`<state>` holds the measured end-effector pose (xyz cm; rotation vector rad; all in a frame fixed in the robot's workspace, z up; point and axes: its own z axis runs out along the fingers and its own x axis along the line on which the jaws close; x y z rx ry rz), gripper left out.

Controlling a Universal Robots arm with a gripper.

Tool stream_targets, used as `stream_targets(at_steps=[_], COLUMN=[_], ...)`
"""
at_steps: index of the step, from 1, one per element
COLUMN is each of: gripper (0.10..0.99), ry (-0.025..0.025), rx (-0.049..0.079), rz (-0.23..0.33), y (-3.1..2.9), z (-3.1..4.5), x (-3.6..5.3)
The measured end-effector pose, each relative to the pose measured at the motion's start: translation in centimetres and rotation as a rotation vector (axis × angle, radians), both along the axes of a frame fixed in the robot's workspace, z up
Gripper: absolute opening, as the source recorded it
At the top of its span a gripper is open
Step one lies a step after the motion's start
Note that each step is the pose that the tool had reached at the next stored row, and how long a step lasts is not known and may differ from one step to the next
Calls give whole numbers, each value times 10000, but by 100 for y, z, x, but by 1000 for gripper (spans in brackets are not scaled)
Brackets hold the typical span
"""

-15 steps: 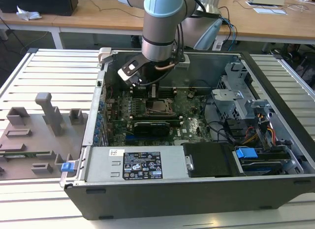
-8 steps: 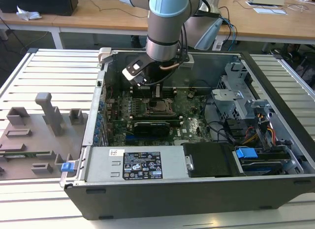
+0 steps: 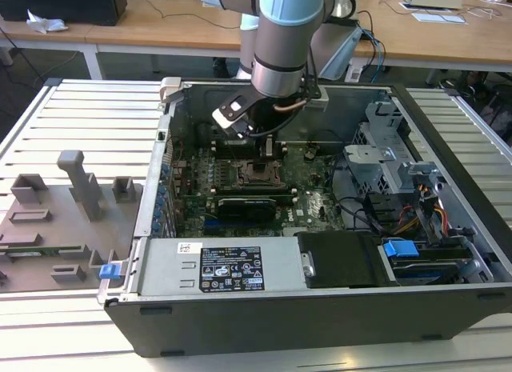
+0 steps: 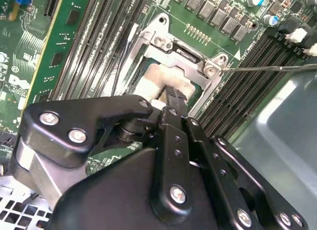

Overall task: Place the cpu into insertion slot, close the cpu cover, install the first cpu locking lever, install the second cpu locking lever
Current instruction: 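Close the cpu cover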

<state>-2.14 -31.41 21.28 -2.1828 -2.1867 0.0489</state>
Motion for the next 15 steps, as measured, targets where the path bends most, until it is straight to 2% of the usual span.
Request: stream_targets(at_steps=[15], gripper=[106], ry=[0], rx=[0], rz=[0], y=[0], z=[176], x=[0])
